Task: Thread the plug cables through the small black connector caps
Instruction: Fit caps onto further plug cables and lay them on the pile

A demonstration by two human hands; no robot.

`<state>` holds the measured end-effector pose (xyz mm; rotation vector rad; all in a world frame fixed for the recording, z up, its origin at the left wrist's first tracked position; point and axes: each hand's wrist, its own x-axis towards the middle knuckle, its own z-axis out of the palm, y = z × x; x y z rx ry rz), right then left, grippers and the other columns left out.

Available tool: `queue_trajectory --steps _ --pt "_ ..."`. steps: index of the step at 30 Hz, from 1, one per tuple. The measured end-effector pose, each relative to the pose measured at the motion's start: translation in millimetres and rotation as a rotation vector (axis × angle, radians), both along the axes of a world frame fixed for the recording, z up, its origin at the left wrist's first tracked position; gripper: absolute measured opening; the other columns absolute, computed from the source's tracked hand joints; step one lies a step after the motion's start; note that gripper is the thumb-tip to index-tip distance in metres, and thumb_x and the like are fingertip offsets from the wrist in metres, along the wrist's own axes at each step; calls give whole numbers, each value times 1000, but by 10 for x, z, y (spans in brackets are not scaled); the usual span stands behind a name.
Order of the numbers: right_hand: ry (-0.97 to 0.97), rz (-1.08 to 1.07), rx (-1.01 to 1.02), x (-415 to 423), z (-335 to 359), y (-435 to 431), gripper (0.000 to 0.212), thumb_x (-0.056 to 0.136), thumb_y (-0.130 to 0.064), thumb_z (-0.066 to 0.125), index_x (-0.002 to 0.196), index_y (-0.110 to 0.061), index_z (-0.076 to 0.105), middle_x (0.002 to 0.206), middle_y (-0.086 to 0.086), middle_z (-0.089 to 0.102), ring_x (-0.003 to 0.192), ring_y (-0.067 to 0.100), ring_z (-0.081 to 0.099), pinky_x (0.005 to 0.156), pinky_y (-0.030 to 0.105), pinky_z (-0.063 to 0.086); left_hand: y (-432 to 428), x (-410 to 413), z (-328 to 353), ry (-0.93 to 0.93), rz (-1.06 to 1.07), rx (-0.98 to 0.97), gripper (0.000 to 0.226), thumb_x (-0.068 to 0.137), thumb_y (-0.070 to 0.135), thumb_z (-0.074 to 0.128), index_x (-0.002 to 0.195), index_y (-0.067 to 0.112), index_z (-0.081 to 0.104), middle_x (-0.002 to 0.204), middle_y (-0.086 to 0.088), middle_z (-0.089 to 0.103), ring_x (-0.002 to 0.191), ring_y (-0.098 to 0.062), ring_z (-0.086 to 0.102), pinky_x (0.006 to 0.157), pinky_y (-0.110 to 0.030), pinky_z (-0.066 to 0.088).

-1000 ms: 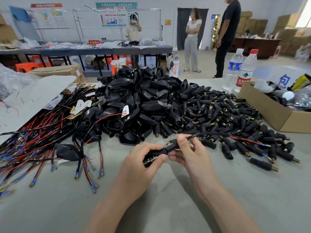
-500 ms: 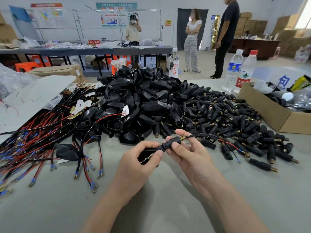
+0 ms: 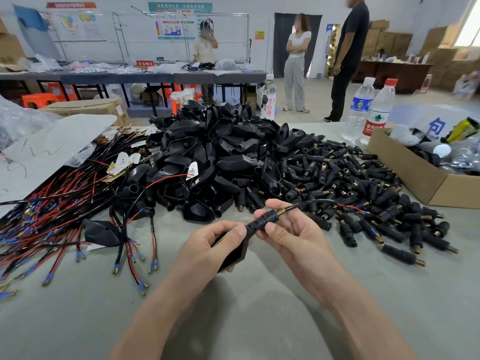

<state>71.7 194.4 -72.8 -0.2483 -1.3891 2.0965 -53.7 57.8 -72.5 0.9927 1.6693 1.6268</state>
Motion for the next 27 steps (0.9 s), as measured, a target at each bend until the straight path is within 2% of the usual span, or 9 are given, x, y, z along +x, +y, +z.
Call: queue_trajectory --steps 2,4,7,10,13,15,17,20,27 --pt "-28 11 67 17 -9 18 34 86 -1 64 118 -12 62 107 7 73 106 18 68 91 28 54 -7 -2 5 -6 -32 -19 37 83 55 62 96 23 76 89 -19 69 66 -18 56 61 -29 44" --pt "-56 18 126 33 -23 35 31 90 1 63 116 -16 65 108 6 72 108 20 66 92 29 53 -15 -13 2 2 -51 -43 39 83 57 62 93 22 76 80 -13 68 66 -17 55 59 -24 44" --pt "-90 25 176 33 -26 23 31 85 -6 63 108 -26 71 109 6 72 111 23 66 95 32 52 -26 -32 -11 30 -74 -81 37 84 55 62 91 21 75 74 -1 64 67 -15 55 59 -24 44" --pt "-108 33 184 28 -24 5 32 83 -7 64 103 -31 73 111 7 73 112 23 66 97 32 52 -21 -36 -10 30 -71 -83 35 85 53 62 88 21 75 71 1 64 66 -15 55 60 -26 43" --pt "-110 52 163 27 -14 0 28 85 -12 66 110 -24 70 116 9 72 112 23 67 95 31 53 -12 -37 -4 24 -58 -74 32 85 50 62 88 21 75 70 1 64 65 -14 54 58 -24 43" --pt "-112 67 123 11 2 -36 24 90 -29 65 112 -21 70 118 11 72 113 24 67 92 32 55 -12 -42 -6 26 -59 -73 30 84 50 63 89 22 74 69 1 63 63 -14 53 59 -25 43" --pt "-118 52 64 -7 10 -67 31 95 -42 54 107 -22 74 118 14 72 113 26 67 89 35 56 -14 -41 -9 27 -62 -72 28 84 49 63 90 24 74 70 0 61 63 -14 52 60 -26 44" --pt "-126 27 34 -29 18 -86 39 96 -43 45 104 -23 77 120 13 72 115 26 67 90 36 57 -15 -33 -9 30 -55 -66 27 84 50 64 91 26 74 69 2 60 62 -14 52 59 -26 43" --pt "-172 40 35 -54 13 -129 36 93 -44 50 106 -24 77 119 9 73 111 22 69 83 29 57 -11 -29 -31 79 -11 -65 40 74 64 65 96 32 74 70 8 63 65 -10 56 67 -29 46"
